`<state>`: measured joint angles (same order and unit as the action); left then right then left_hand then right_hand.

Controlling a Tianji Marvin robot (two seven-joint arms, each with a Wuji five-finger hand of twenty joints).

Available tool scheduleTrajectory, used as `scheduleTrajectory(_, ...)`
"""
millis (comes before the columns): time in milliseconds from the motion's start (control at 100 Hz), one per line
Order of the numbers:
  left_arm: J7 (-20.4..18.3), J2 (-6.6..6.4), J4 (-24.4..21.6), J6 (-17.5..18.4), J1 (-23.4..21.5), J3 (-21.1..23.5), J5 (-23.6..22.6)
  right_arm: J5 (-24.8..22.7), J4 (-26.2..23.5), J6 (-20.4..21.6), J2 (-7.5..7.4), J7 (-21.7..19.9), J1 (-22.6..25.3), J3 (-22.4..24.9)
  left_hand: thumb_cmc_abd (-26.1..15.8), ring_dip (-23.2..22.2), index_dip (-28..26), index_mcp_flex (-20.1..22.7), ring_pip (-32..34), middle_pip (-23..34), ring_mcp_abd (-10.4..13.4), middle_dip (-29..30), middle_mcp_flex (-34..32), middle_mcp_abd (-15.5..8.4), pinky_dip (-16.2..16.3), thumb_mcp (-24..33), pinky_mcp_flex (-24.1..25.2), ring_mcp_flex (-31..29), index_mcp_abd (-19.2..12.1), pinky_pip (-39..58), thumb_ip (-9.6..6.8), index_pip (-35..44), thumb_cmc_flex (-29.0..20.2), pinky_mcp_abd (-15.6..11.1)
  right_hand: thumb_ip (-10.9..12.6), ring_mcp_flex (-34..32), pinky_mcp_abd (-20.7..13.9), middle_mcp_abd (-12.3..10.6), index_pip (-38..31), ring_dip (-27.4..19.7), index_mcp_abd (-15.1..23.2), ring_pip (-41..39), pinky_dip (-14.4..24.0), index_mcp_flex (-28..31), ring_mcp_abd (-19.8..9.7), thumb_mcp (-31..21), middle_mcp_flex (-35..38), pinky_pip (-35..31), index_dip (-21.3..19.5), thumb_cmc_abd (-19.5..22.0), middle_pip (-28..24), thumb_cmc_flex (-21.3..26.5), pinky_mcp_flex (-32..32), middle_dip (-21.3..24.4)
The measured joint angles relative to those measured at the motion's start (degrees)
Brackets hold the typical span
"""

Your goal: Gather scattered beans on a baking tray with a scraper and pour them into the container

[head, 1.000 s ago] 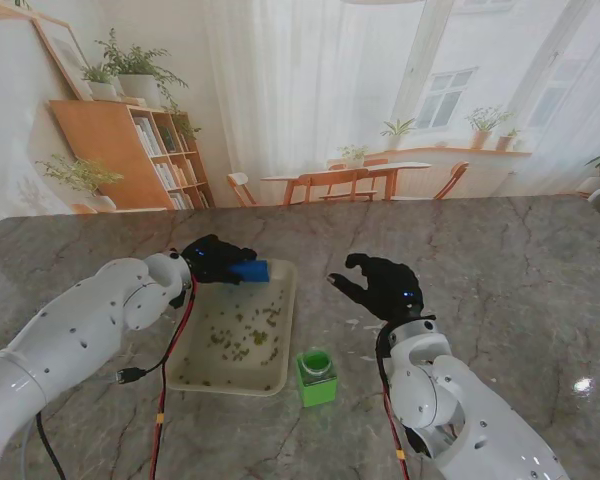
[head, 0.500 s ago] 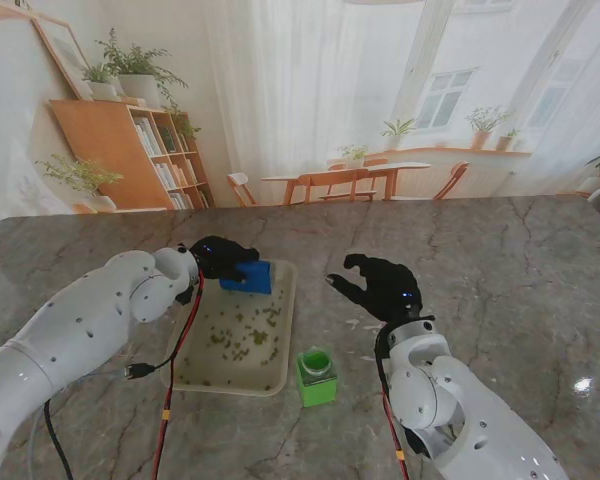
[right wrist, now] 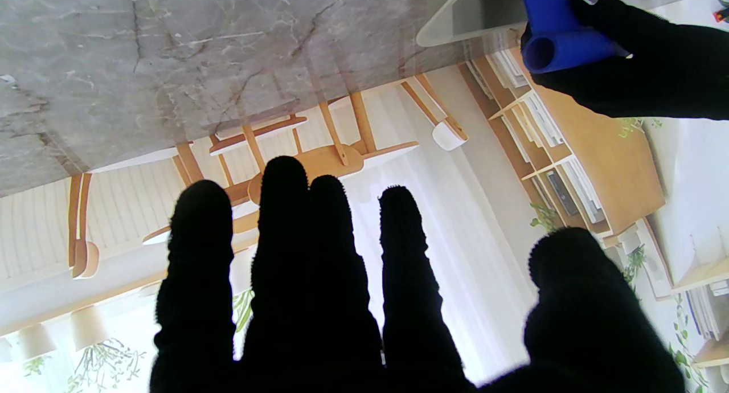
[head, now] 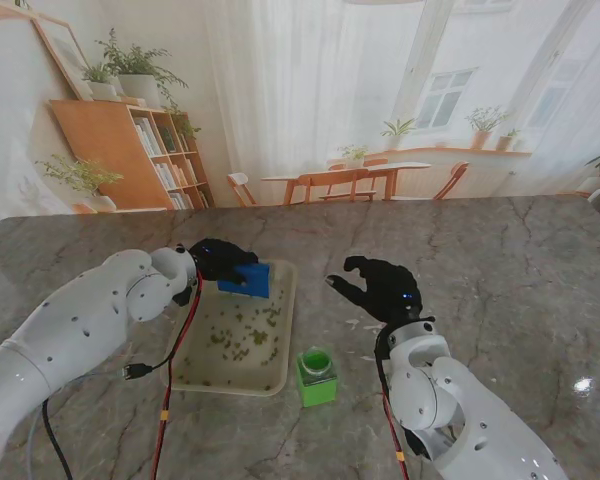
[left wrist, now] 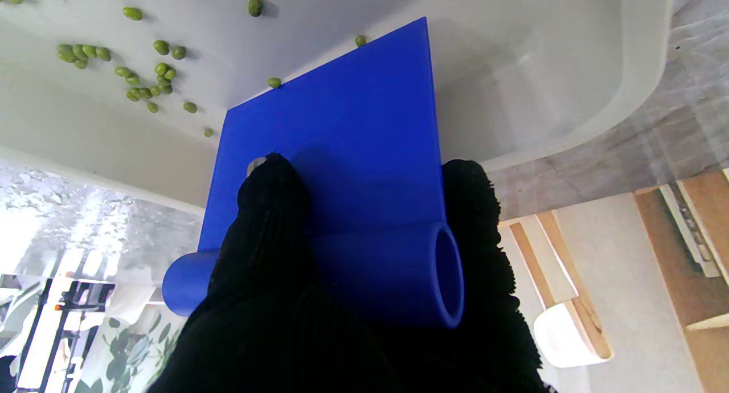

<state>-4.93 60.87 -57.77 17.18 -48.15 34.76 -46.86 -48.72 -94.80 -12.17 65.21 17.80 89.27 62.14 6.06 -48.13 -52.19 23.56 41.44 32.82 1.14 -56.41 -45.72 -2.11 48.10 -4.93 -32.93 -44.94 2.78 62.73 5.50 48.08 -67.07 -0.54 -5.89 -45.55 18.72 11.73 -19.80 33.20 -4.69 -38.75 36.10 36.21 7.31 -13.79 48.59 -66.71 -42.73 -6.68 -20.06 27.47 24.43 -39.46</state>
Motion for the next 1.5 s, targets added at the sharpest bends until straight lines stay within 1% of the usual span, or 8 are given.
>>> scheduleTrajectory(250,1.9,1.09,4.6,0.5,2.9,-3.8,3.2,0.2,0.0,0.1,0.0,-0.3,0.0,-0.1,-0.1,1.4,0.8,-0.6,-3.0,-2.2,0.0,0.7,0.6,-0.7,-0.2,-0.1,0.3,0.1,-0.9,-3.5,0.26,-0.8,0.0,0.0,0.0,0.0,0.0,0.0,-0.4,0.0,0.0,0.0,0.0,0.0,0.0,0.0,0.0,0.0,0.0,0.0,0.0,0.5,0.0,0.0)
scheduleTrajectory(440,0.3,1.61,6.2,1.2,4.0,-4.7,6.8,0.2,0.0,0.1,-0.01,-0.5,0.0,-0.1,-0.1,3.9,2.2,-0.7,-7.2,-5.0,0.1,2.9,1.3,-0.7,-0.2,0.9,3.4,0.2,-0.9,-5.4,0.27,-3.0,0.0,0.0,0.0,0.0,0.0,0.0,-0.4,0.0,0.0,0.0,0.0,0.0,0.0,0.0,0.0,0.0,0.0,0.0,0.0,0.5,0.0,0.0)
scheduleTrajectory(630,-1.4,1.91,6.4,1.8,3.2,-2.5,8.1,0.2,0.0,0.1,-0.01,-0.5,0.0,0.0,-0.1,4.1,2.2,-0.7,-7.5,-5.2,0.1,2.9,1.3,-0.7,-0.2,1.9,3.9,0.2,-0.9,-5.5,0.27,-3.7,0.0,0.0,0.0,0.0,0.0,0.0,-0.4,0.0,0.0,0.0,0.0,0.0,0.0,0.0,0.0,0.0,0.0,0.0,0.0,0.5,0.0,0.0)
scheduleTrajectory(800,-5.4,1.77,4.6,1.1,0.7,1.6,12.1,0.2,0.0,0.1,-0.01,-0.5,0.0,0.0,0.1,4.0,0.7,-0.5,-7.1,-5.0,0.1,2.9,1.3,0.2,-0.2,2.6,3.5,0.2,-1.0,-5.5,0.21,-3.7,-0.6,0.0,0.0,0.0,0.0,0.0,-0.4,0.0,0.1,0.0,0.0,0.0,0.0,0.0,0.0,0.0,0.0,0.0,0.0,0.5,0.0,0.0)
scheduleTrajectory(970,-6.6,1.16,2.3,1.0,-1.4,4.0,12.0,0.2,0.0,0.1,-0.01,-0.5,0.0,-0.1,0.6,3.9,-0.1,0.2,-6.7,-5.0,0.0,2.8,1.1,0.7,-0.2,3.2,2.9,0.2,-0.9,-5.5,0.16,-3.7,-0.6,0.0,0.0,0.0,0.0,0.0,-0.4,0.0,0.1,0.0,0.0,0.0,0.0,0.0,0.0,0.0,0.0,0.0,0.0,0.5,0.0,0.0)
scheduleTrajectory(1100,-8.0,0.93,0.9,1.0,-3.2,6.3,13.4,0.2,0.0,0.1,-0.01,-0.5,0.0,-0.1,1.2,3.9,-0.6,1.1,-6.5,-5.0,0.0,2.8,0.6,1.0,-0.2,3.8,2.9,0.1,-0.9,-5.5,0.16,-3.7,-0.6,0.1,0.0,0.0,0.0,0.0,-0.5,0.0,0.1,0.0,0.0,0.0,0.0,0.0,0.0,0.0,0.0,0.0,0.0,0.5,0.0,0.0)
scheduleTrajectory(1280,-8.3,0.3,-2.3,1.0,-6.6,9.5,12.6,0.0,-0.1,0.1,-0.01,-0.1,0.2,0.0,1.4,3.9,-0.7,1.1,-6.5,-4.9,0.0,2.8,0.1,1.0,-0.2,3.8,2.9,0.1,-0.9,-5.5,0.15,-3.8,-0.6,0.7,0.0,0.0,0.0,0.0,-0.5,0.0,0.1,0.0,0.0,0.0,0.0,0.0,0.0,0.0,0.0,0.0,0.0,0.5,0.0,0.0)
scheduleTrajectory(1500,-9.3,-0.72,-8.6,1.1,-12.6,14.2,10.5,-0.1,-0.2,0.2,0.01,0.7,0.6,0.3,1.8,3.9,-0.7,1.7,-6.4,-5.0,-0.1,2.0,-0.1,1.0,-0.2,4.0,2.9,-0.5,-0.8,-5.5,0.15,-3.8,-0.6,0.7,0.0,0.0,0.0,0.0,-0.5,0.0,0.1,0.0,0.0,0.0,0.0,0.0,0.0,0.7,0.0,0.0,0.0,0.5,-0.6,0.0)
